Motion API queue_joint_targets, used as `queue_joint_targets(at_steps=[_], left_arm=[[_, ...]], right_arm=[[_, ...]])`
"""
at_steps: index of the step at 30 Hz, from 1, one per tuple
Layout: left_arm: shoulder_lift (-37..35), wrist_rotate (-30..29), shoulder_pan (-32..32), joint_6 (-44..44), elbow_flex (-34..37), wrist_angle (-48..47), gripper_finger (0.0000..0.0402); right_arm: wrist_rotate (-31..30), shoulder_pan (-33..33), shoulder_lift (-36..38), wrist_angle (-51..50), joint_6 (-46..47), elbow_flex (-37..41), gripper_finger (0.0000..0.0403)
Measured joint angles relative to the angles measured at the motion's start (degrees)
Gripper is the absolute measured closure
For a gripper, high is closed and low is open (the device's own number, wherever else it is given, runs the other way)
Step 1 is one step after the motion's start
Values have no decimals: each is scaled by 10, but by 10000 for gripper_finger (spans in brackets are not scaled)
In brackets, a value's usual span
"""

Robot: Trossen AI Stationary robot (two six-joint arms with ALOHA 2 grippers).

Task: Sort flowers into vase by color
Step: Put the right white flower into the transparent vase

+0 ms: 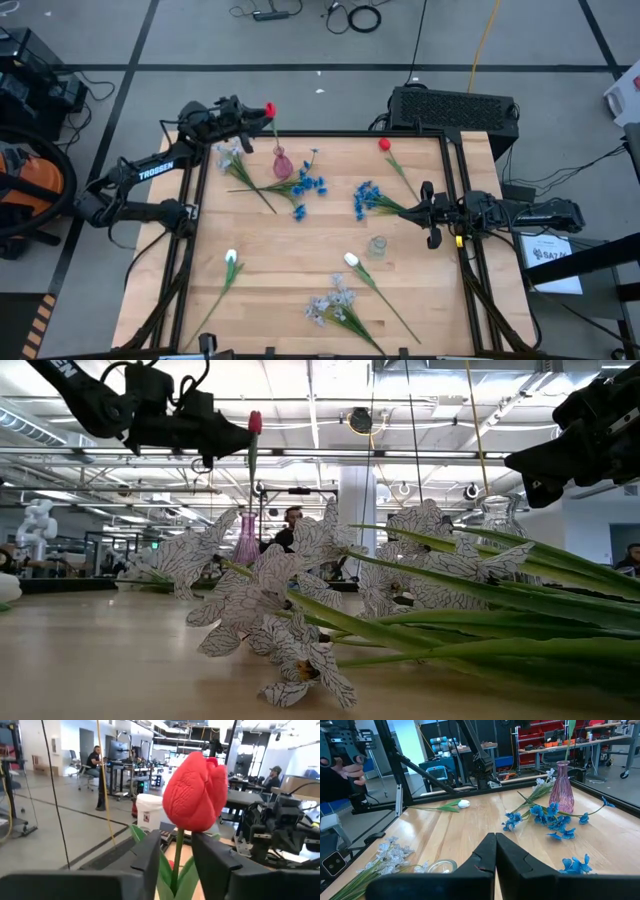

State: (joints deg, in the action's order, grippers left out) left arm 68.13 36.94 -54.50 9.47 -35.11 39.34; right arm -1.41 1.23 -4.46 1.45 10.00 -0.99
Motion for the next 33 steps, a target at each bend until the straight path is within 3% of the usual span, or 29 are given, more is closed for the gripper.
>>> queue_joint_targets(at_steps=[6, 21, 33], left_arm=[[-27, 0, -9, 1, 0, -77, 246], [-101, -16, -8, -71, -1, -311, 244], [-198, -160, -4, -116, -9, -485, 244]], right_arm=[[0, 0, 0, 0, 0, 0, 403], [0, 0, 0, 0, 0, 0, 403], [0, 0, 0, 0, 0, 0, 403]])
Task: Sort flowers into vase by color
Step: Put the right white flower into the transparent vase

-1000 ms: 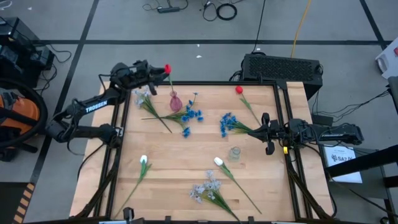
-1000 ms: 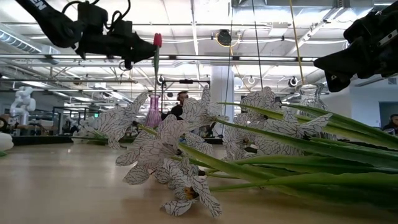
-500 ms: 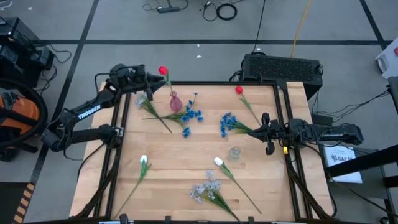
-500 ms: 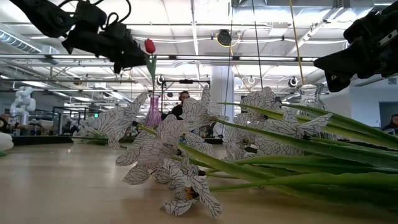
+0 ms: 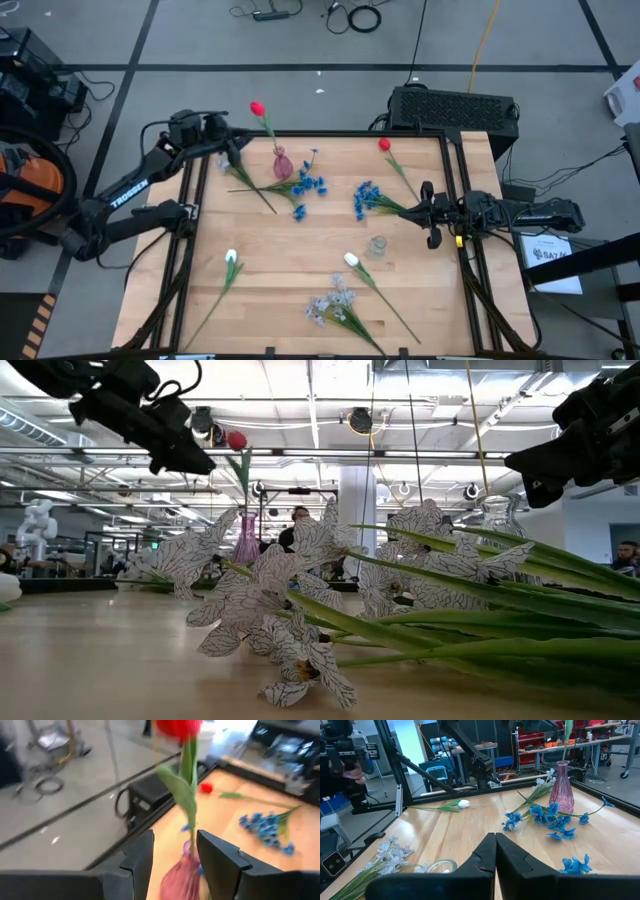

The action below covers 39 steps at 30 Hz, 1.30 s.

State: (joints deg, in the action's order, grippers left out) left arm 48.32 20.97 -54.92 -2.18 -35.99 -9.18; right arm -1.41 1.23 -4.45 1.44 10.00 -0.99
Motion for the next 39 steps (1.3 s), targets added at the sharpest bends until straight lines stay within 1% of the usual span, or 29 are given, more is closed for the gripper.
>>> queue_joint_targets(at_steps=[4, 8, 13, 15, 19, 21, 27, 30, 35, 39], left_arm=[[-14, -46, 17, 2, -32, -101, 244], [-14, -58, 59, 7, -51, -156, 248], [-14, -101, 159, 68, -55, -160, 271], [-14, -136, 209, 88, -55, -160, 279], [-14, -226, 303, 100, -55, -159, 288], [-13, -264, 341, 136, -55, -158, 290], [6, -335, 432, 245, -55, -156, 290], [28, -348, 469, 298, -55, -153, 290], [73, -349, 527, 361, -54, -153, 290], [111, -350, 567, 438, -54, -153, 290]], right_arm=[[0, 0, 0, 0, 0, 0, 403], [0, 0, 0, 0, 0, 0, 403], [0, 0, 0, 0, 0, 0, 403], [0, 0, 0, 0, 0, 0, 403], [0, 0, 0, 0, 0, 0, 403], [0, 0, 0, 0, 0, 0, 403], [0, 0, 0, 0, 0, 0, 403], [0, 0, 0, 0, 0, 0, 403], [0, 0, 0, 0, 0, 0, 403], [0, 0, 0, 0, 0, 0, 403]])
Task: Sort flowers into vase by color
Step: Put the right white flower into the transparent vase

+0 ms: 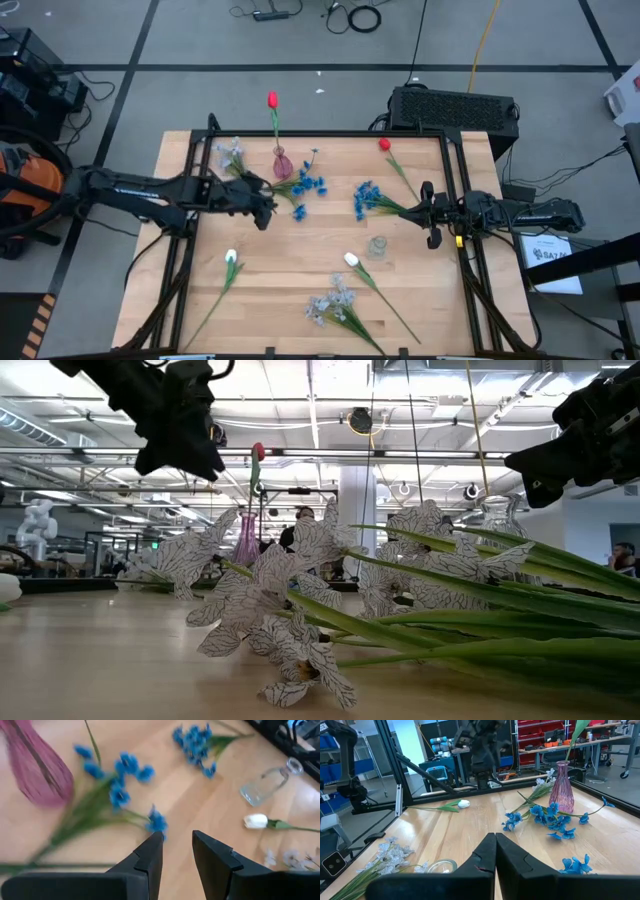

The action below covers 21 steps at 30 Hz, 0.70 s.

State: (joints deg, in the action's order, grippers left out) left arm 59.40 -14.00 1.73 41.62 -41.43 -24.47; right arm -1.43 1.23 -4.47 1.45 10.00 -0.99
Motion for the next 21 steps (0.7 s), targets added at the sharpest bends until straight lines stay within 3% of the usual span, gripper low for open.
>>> queue_joint_targets(at_steps=[13, 18, 21], left_arm=[[114, -11, 130, 260, 0, 1, 290], [139, -11, 157, 287, 1, 1, 290], [144, -8, 163, 264, 1, -1, 290]], right_arm=[[0, 0, 0, 0, 17, 0, 403], [-6, 0, -1, 5, 29, -2, 403], [-5, 8, -13, -18, 29, -47, 403]])
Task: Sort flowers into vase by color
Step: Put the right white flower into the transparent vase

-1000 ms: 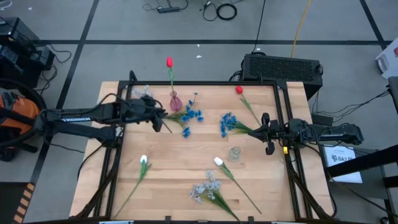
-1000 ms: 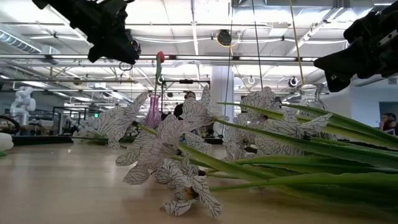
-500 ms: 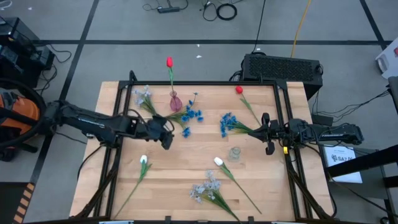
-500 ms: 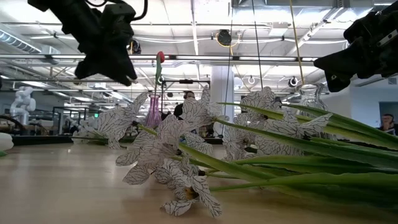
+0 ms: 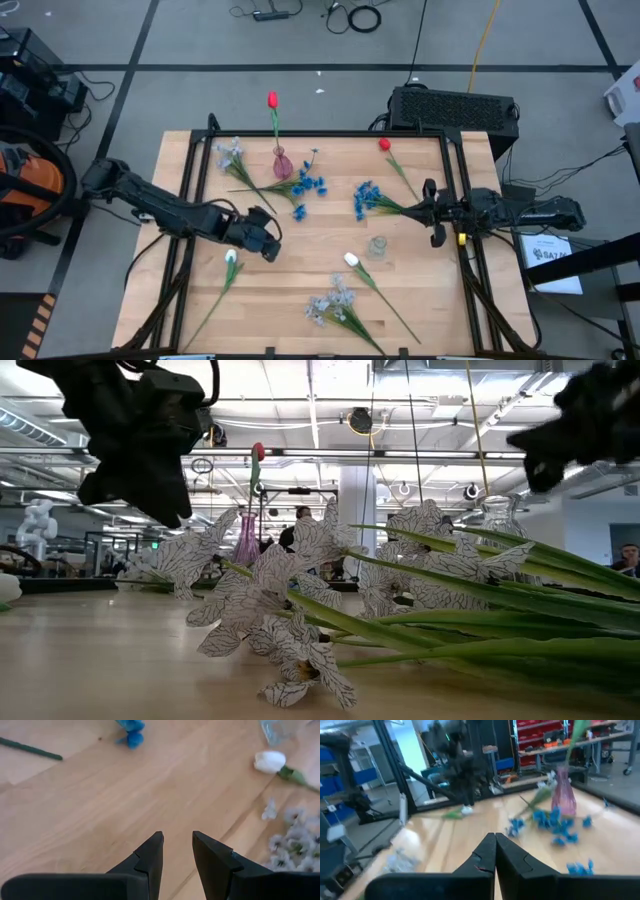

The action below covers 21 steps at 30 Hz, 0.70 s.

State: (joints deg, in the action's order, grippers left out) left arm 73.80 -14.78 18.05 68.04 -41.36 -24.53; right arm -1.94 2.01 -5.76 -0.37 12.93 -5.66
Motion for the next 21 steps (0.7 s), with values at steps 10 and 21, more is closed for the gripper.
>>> queue_joint_targets(at_steps=[10, 21], left_arm=[[-1, 10, 1, -229, 0, 74, 290], [-7, 19, 23, -412, 17, 77, 290]], right_arm=[[-117, 50, -274, -379, 99, -326, 403], [-101, 190, -645, -555, 422, -567, 403]])
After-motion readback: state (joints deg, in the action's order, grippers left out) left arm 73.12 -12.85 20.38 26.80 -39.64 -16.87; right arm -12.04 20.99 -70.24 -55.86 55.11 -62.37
